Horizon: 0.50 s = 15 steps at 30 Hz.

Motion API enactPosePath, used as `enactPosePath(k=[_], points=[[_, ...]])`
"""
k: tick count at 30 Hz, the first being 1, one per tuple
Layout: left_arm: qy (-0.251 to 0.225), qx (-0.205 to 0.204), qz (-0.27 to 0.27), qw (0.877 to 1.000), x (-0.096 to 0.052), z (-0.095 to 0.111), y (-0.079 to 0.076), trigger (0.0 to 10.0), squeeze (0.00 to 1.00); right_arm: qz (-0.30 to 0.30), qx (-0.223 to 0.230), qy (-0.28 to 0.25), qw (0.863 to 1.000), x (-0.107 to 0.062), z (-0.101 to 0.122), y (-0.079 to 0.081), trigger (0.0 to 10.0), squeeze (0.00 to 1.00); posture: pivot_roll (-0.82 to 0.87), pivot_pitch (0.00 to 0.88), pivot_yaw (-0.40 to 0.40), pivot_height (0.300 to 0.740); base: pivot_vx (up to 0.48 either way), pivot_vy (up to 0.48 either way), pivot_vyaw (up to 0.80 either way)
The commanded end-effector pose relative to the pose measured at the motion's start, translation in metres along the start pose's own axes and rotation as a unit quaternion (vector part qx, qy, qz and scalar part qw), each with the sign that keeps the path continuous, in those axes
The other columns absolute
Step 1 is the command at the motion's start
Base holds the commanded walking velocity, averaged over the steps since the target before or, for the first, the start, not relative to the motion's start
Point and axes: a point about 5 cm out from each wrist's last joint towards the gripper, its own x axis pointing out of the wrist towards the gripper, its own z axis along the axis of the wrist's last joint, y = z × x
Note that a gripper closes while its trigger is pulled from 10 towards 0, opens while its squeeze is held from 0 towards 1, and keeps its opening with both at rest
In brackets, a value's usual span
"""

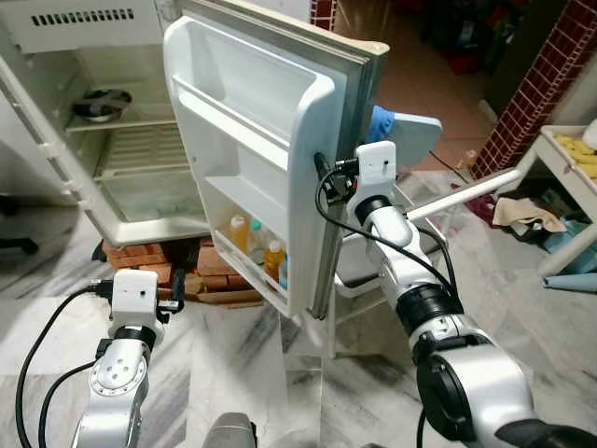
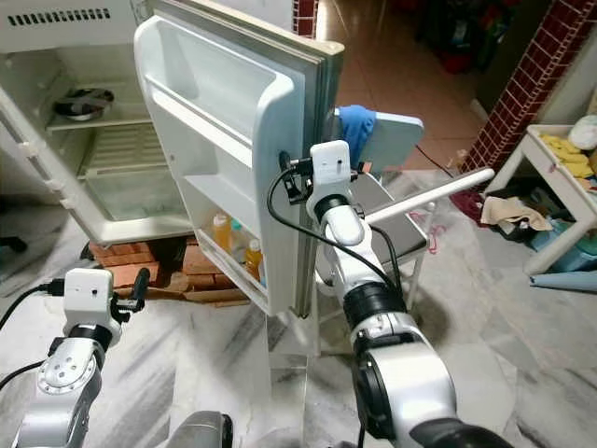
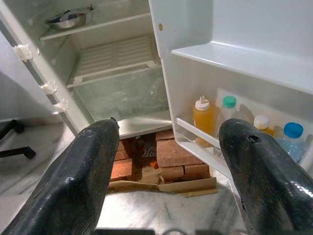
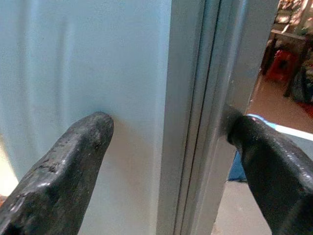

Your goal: Restocking fridge

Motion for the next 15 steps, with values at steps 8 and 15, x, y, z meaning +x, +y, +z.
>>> enactPosePath(k=[8, 15], points=[[0.000, 0.004, 0.008, 1.000, -0.006, 0.001, 0.001, 10.0, 0.00, 0.329, 0.190, -0.047, 0.924, -0.012, 0.024, 0.050, 10.0, 0.00, 0.23, 0.031, -0.048, 0.740, 0.000, 0.000, 0.00], [0.003, 0.005, 0.000, 1.000, -0.004, 0.000, -0.001, 10.0, 0.00, 0.394, 0.183, 0.023, 0.901, -0.053, -0.013, 0.036, 10.0, 0.00, 0.20, 0.038, -0.036, 0.740, 0.000, 0.000, 0.00]])
